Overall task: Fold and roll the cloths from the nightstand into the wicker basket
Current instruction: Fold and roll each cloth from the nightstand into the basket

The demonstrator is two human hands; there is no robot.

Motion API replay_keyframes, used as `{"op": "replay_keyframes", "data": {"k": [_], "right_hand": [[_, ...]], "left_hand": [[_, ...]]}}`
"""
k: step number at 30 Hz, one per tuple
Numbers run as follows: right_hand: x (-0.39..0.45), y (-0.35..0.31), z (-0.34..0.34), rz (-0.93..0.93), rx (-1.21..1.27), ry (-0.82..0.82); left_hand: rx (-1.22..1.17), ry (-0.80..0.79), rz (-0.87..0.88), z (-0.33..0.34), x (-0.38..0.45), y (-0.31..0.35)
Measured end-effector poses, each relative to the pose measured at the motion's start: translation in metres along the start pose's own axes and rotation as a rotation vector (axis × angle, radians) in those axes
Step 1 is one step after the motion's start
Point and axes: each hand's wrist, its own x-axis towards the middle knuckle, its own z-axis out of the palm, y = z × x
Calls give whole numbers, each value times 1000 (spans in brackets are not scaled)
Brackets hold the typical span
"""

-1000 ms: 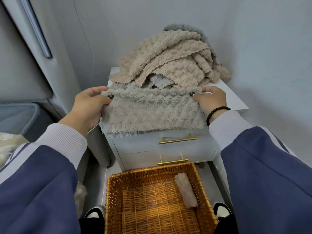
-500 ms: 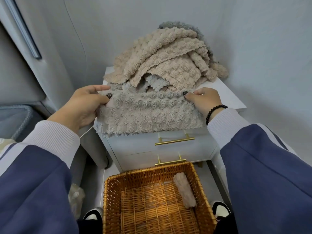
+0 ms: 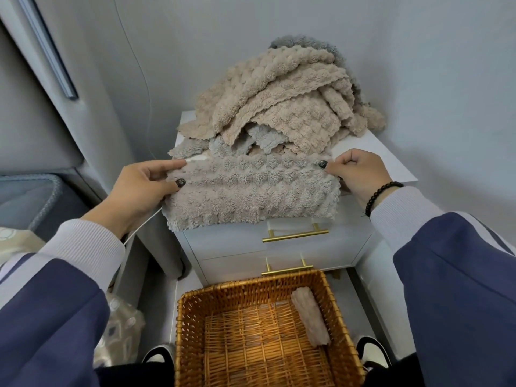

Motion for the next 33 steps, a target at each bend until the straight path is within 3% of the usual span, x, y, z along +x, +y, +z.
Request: {"op": "replay_keyframes", "data": {"k": [9,13,16,22,33], "right_hand": [[3,-4,1,-68,-195,-16],[7,-9,4,-5,-158,-50],[8,-14,7,27,-170,-109],[4,-23,10,-10,-342,-196],[-25,-26,5,22,-456,-132]], "left_hand": [[321,-86,53,-8,4,5],[441,-96,-63,-10,14,7],[430,-73,-139,-2,13,13],[544,156,-57,19,13,7],[550,85,-32,23,-6,9]]}}
